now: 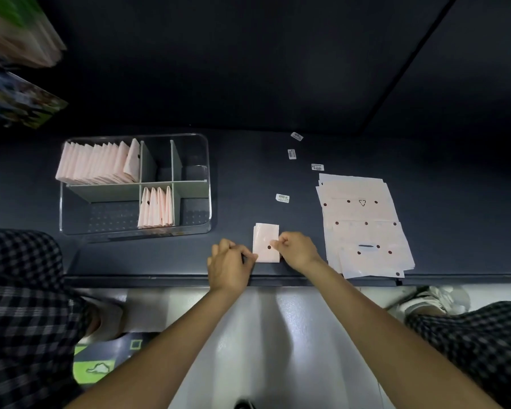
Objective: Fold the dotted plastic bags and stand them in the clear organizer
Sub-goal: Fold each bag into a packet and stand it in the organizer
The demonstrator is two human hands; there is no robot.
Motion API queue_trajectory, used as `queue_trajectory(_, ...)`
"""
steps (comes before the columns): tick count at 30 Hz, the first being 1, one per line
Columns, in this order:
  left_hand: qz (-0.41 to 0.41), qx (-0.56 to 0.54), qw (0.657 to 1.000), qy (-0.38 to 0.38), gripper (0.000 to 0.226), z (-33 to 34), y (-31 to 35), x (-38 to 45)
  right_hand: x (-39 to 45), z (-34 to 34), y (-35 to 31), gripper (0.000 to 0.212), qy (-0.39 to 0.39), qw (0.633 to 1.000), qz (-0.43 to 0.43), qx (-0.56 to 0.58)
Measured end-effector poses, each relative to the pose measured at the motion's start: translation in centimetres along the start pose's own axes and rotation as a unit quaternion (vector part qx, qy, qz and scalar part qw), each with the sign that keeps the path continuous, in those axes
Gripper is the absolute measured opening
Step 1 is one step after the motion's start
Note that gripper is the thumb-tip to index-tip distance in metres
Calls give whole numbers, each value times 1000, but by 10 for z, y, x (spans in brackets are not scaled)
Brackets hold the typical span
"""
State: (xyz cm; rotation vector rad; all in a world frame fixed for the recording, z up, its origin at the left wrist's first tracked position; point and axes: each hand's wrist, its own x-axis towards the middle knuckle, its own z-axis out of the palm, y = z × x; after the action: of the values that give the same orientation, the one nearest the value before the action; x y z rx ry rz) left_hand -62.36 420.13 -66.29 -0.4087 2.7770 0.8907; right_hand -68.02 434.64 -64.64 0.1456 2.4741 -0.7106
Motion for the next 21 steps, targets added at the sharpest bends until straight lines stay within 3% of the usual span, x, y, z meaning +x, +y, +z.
queue_trajectory(3, 113, 70, 990, 48, 39, 1, 3, -13, -1, 1, -3, 27, 14, 999, 16, -27)
queue_trajectory(5, 234, 126, 964, 1, 60, 6, 2, -22, -1, 1, -3, 26, 11, 999, 20, -30)
queue_trajectory(7, 295, 215, 930, -50, 72, 12, 0, -30, 0, 0, -3, 26, 2, 999, 22, -32)
queue_trajectory(14, 280, 274, 912, -122, 86, 15, -12, -37, 1, 1, -5, 25, 2, 999, 35, -30)
queue_trajectory(17, 281, 282, 907, -139, 89, 14, -13, -36, -5, 1, -7, 22, 134, 991, 4, -9)
queue_trajectory(19, 284, 277, 907, -141, 92, 14, -13, -36, -7, 0, -9, 15, 181, 976, -57, 106)
queue_trajectory(21, 286, 267, 909, -141, 95, 14, -13, -36, -8, 4, -18, 15, 71, 952, -89, 283)
